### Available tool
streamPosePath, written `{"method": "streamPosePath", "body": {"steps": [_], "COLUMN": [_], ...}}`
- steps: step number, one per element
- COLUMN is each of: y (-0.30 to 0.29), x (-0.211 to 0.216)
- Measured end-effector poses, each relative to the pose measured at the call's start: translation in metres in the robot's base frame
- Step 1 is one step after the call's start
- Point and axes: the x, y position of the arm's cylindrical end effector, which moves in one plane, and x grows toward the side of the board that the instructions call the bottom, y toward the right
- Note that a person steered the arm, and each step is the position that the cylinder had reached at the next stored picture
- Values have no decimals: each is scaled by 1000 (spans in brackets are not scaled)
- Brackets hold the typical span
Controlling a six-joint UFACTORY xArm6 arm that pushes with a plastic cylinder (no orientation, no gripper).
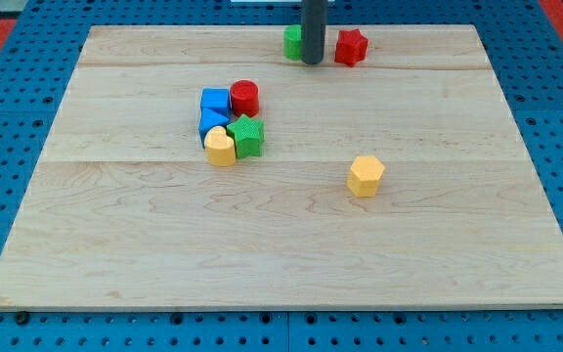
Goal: Keep the red circle to the bottom left of the green circle
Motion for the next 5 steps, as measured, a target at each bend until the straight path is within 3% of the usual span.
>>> {"method": "streamPosePath", "body": {"steps": [1, 3, 4, 5], "y": [27, -14, -86, -117], "x": [53, 141, 132, 108]}}
